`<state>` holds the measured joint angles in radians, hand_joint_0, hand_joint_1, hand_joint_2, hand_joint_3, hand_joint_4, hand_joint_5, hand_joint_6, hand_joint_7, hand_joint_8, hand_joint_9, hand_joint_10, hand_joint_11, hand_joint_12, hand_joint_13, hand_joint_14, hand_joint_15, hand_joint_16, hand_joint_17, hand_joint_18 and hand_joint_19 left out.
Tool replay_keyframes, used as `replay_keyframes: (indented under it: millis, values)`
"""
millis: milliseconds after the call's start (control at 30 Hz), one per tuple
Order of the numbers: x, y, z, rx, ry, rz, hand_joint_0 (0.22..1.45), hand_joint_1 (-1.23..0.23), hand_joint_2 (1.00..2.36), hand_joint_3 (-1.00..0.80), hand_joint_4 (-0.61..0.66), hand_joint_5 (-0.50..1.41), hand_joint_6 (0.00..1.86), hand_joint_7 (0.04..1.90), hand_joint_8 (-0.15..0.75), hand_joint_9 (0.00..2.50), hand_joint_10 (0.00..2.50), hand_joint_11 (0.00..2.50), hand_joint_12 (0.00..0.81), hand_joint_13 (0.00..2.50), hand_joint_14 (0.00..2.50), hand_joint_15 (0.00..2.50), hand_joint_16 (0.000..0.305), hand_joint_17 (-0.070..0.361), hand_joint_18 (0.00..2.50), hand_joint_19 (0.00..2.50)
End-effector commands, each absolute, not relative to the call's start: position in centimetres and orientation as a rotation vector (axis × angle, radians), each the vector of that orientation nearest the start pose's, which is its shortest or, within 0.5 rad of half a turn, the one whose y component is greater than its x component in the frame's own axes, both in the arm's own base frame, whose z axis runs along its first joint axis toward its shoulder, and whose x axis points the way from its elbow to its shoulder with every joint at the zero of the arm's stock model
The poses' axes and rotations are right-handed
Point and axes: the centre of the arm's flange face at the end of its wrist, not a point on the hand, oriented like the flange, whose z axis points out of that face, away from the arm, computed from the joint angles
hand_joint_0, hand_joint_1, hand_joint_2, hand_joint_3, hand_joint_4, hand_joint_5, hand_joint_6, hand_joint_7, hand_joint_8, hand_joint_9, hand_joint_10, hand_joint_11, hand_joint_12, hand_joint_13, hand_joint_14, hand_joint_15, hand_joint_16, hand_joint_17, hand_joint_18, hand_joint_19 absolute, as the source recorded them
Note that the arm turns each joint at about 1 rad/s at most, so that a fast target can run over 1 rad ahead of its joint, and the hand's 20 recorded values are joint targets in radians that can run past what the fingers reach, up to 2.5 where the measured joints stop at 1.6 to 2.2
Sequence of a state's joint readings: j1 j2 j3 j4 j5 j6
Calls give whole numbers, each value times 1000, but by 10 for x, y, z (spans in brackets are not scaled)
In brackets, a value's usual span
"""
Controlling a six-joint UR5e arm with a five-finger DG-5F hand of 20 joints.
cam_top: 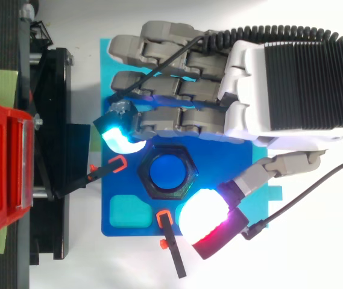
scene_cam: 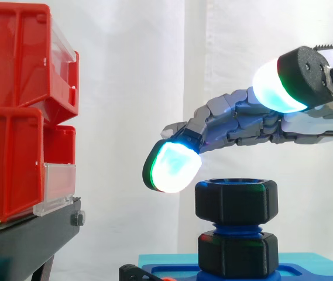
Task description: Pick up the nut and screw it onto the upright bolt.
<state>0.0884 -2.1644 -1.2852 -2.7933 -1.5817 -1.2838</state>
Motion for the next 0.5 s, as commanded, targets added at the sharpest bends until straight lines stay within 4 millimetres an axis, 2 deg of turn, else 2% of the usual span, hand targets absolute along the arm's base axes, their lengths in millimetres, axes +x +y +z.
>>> replay_keyframes:
  millis: [0, 467]
  values:
    - [724, -68, 299, 147, 1529, 309, 408, -41, 1000, -500, 134, -141, 502, 662, 214, 192, 0, 0, 387, 0, 0, 0, 63, 142, 0, 0]
    - [722, -71, 298, 149, 1541, 306, 433, -86, 1000, -500, 168, -76, 504, 943, 235, 373, 0, 0, 381, 0, 0, 0, 57, 129, 0, 14]
